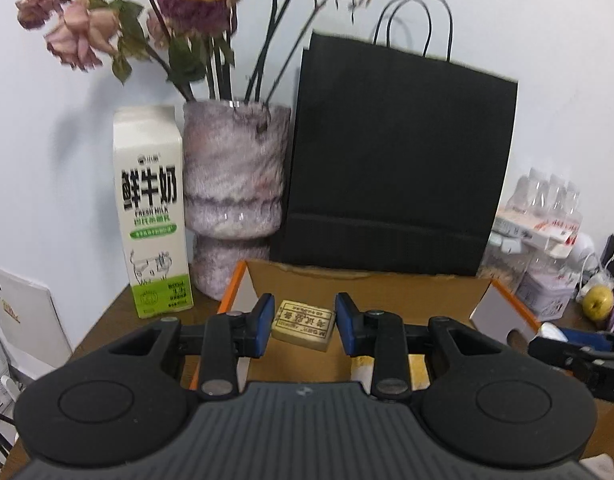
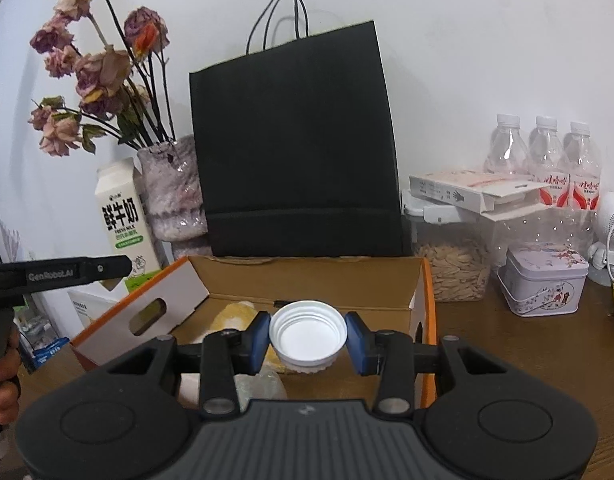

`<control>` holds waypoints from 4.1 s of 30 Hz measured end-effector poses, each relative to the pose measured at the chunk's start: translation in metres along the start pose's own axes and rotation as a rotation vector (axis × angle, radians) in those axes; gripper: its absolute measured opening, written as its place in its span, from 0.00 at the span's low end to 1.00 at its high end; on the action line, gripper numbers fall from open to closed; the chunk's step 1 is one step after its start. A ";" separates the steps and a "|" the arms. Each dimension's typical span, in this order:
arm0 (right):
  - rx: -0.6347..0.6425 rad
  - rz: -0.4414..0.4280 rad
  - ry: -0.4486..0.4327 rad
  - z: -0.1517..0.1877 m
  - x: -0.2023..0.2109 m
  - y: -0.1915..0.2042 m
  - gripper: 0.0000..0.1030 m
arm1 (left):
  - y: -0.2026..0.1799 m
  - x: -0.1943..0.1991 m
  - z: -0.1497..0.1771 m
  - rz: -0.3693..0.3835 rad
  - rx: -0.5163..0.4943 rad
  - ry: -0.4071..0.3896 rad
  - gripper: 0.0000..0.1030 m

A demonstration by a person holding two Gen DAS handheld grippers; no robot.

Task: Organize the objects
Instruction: 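Lower the soap bar with the left gripper while the right gripper lowers the cap, then open the left gripper while the right gripper opens, dropping soap and cap into the box, then withdraw both grippers from the box back over the table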

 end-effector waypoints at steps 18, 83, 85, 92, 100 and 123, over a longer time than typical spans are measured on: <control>0.056 0.046 0.027 0.004 -0.008 0.007 1.00 | -0.007 -0.003 0.007 0.017 -0.026 -0.007 1.00; 0.152 -0.030 -0.143 0.020 0.197 0.058 1.00 | -0.021 0.217 0.053 0.074 -0.004 -0.118 1.00; 0.157 -0.034 -0.139 0.029 0.206 0.060 1.00 | -0.020 0.227 0.060 0.073 -0.004 -0.107 1.00; 0.159 -0.029 -0.113 0.055 0.237 0.062 1.00 | -0.017 0.257 0.082 0.057 -0.011 -0.091 1.00; 0.168 -0.005 -0.037 0.096 0.261 0.062 1.00 | -0.019 0.280 0.104 0.047 -0.025 -0.057 1.00; 0.163 0.062 0.031 0.158 0.309 0.059 1.00 | -0.021 0.312 0.142 0.035 -0.035 0.013 1.00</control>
Point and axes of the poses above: each gripper's, at about its wrist camera, not at the fingertips, and x roughly against the way its jaws point, y to its left, z to its underside, the point moved 1 cm from there along -x, roughly the way its jaws point, and after that the axes turned 10 degrees about x, right-handed, at the moved point
